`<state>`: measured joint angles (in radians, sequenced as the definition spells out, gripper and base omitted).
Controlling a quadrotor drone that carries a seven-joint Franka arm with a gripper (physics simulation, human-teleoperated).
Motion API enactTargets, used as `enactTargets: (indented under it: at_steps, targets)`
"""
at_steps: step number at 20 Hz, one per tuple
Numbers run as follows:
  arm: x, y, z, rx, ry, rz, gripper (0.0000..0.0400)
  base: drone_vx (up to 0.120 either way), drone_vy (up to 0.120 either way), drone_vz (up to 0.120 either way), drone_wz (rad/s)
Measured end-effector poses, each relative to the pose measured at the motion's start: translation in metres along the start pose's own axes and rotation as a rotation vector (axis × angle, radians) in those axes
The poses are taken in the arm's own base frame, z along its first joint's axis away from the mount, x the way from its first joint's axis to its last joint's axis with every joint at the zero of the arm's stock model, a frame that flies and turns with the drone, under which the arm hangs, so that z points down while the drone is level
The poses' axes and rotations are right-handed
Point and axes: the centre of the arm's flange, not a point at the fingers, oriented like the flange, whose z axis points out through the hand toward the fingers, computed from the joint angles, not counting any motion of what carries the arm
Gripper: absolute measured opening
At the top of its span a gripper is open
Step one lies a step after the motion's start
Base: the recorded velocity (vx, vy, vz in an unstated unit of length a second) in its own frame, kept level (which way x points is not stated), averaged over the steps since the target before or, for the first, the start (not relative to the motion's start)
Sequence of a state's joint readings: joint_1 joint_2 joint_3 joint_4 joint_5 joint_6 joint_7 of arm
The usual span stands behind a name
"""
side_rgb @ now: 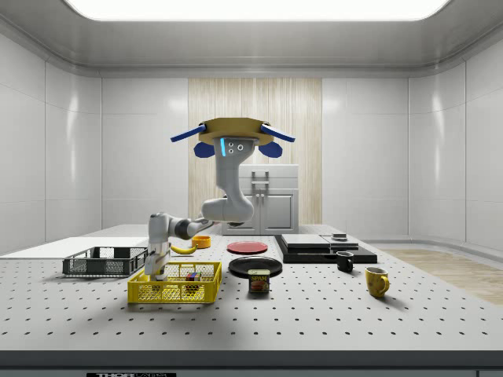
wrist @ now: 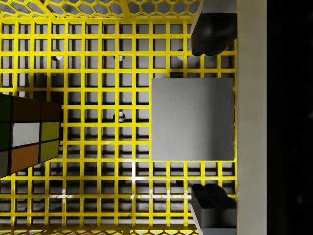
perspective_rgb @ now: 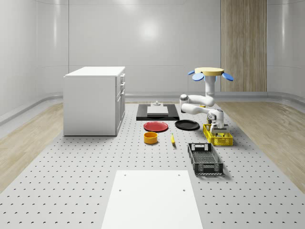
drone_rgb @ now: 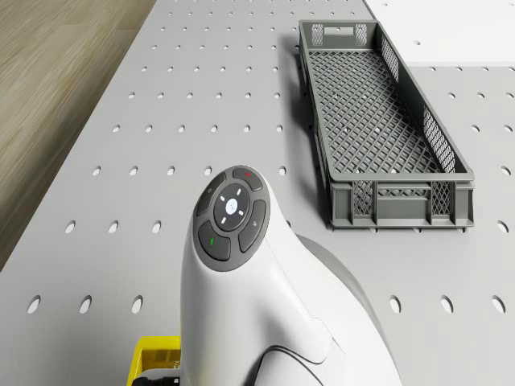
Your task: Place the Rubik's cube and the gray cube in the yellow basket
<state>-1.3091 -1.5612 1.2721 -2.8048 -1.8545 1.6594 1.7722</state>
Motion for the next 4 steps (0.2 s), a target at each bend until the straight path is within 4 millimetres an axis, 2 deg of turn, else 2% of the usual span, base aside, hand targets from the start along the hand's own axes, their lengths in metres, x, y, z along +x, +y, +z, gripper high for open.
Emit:
enactTargets:
  at_steps: [4]
  targets:
    - [-0.0001,0.0,-0.0108,0.0,0.0,0.0,0.0396,0.0,0.0,0.0,0.0]
